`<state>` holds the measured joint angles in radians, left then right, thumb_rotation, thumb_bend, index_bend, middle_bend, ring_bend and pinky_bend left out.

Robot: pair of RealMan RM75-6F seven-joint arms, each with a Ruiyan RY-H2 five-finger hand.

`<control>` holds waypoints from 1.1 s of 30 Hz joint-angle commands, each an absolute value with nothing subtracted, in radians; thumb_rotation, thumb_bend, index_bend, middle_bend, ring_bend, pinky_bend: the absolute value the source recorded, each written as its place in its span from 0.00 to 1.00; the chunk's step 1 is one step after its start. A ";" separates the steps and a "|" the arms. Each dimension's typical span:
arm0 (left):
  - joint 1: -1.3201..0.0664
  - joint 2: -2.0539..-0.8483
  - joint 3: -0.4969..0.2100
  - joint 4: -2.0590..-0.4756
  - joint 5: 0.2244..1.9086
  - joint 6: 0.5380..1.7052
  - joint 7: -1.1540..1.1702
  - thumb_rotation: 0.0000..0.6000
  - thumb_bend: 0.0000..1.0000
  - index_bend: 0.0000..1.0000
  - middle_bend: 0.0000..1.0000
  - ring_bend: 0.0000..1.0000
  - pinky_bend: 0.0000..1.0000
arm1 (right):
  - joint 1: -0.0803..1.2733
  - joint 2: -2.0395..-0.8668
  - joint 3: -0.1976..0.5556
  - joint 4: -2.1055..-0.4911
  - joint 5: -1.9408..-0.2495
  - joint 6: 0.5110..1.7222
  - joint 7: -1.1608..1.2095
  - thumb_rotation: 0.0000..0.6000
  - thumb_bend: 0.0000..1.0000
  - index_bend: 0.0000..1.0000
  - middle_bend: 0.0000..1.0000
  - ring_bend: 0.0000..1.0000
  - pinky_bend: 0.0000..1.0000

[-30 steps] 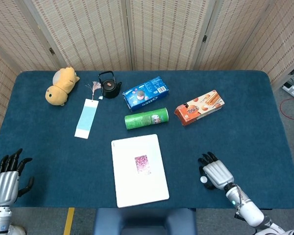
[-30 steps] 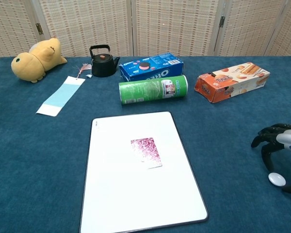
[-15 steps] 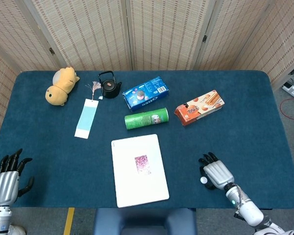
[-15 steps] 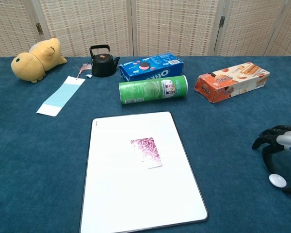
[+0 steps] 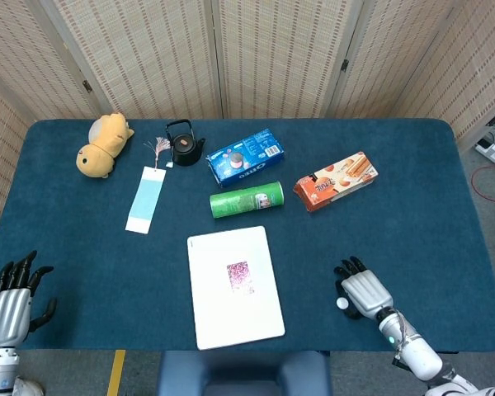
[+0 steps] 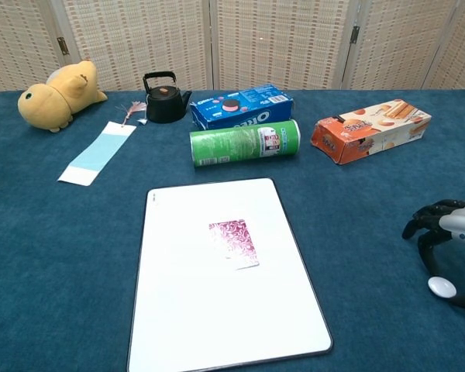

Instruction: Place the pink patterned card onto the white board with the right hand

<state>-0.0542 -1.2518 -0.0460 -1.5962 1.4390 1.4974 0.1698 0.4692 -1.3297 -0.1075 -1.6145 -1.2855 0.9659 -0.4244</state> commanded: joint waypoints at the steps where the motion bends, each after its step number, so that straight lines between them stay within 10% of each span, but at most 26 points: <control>1: -0.054 -1.252 -0.046 -1.595 1.438 1.498 0.168 1.00 0.44 0.26 0.06 0.10 0.00 | 0.469 -1.326 -0.102 -1.623 -1.288 0.969 -0.423 0.91 0.36 0.51 0.21 0.07 0.03; 13: -0.059 -1.248 -0.048 -1.606 1.450 1.502 0.177 1.00 0.44 0.26 0.06 0.10 0.00 | 0.569 -1.311 0.014 -1.770 -1.279 0.931 -0.473 0.91 0.36 0.51 0.21 0.07 0.03; 33: -0.045 -1.249 -0.044 -1.582 1.435 1.506 0.151 1.00 0.44 0.26 0.06 0.10 0.00 | 0.936 -1.635 0.155 -1.674 -0.775 0.853 -0.858 0.91 0.36 0.51 0.20 0.07 0.03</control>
